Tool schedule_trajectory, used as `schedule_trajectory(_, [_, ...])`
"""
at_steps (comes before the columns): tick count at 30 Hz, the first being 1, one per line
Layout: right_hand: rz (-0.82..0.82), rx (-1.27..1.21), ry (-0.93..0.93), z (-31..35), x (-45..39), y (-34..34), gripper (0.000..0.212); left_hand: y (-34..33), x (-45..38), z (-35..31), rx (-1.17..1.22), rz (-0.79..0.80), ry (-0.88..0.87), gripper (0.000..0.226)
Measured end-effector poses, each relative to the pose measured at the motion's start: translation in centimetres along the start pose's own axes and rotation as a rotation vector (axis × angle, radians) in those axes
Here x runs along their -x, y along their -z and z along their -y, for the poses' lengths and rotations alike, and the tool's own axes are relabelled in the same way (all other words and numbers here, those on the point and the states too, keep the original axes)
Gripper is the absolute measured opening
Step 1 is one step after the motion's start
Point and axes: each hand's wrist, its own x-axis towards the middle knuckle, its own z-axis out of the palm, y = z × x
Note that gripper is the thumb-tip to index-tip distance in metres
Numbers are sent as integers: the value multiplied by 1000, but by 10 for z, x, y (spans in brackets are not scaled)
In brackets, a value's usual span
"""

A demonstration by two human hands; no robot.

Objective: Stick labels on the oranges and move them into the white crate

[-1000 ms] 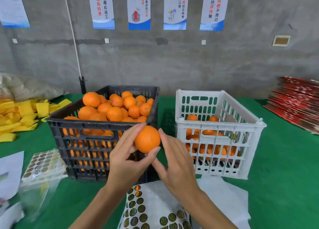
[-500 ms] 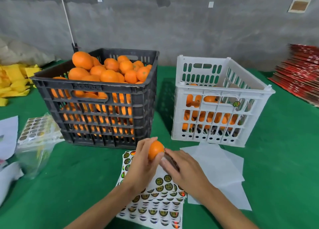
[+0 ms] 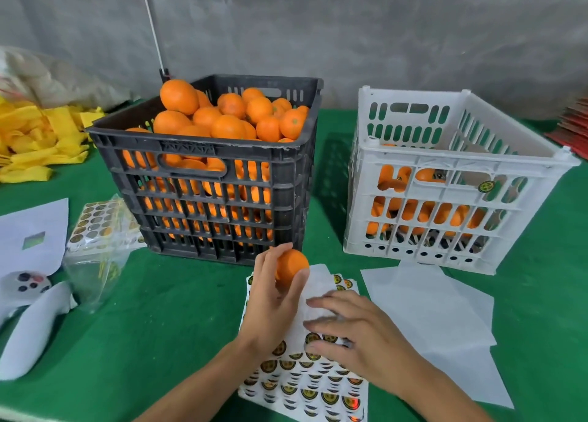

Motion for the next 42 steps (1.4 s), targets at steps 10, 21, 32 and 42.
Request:
schedule_trajectory(10, [14, -219, -109, 2, 1, -5, 46, 2, 1, -3, 93, 14, 47, 43])
schedule_trajectory(21, [-3, -164, -71, 0, -5, -2, 37, 4, -1, -8, 299, 5, 106, 36])
schedule_trajectory(32, [-120, -180, 66, -2, -2, -9, 30, 5, -1, -11, 301, -54, 167, 32])
schedule_trajectory(42, [-59, -144, -49, -10, -12, -8, 43, -1, 3, -17, 93, 57, 40, 42])
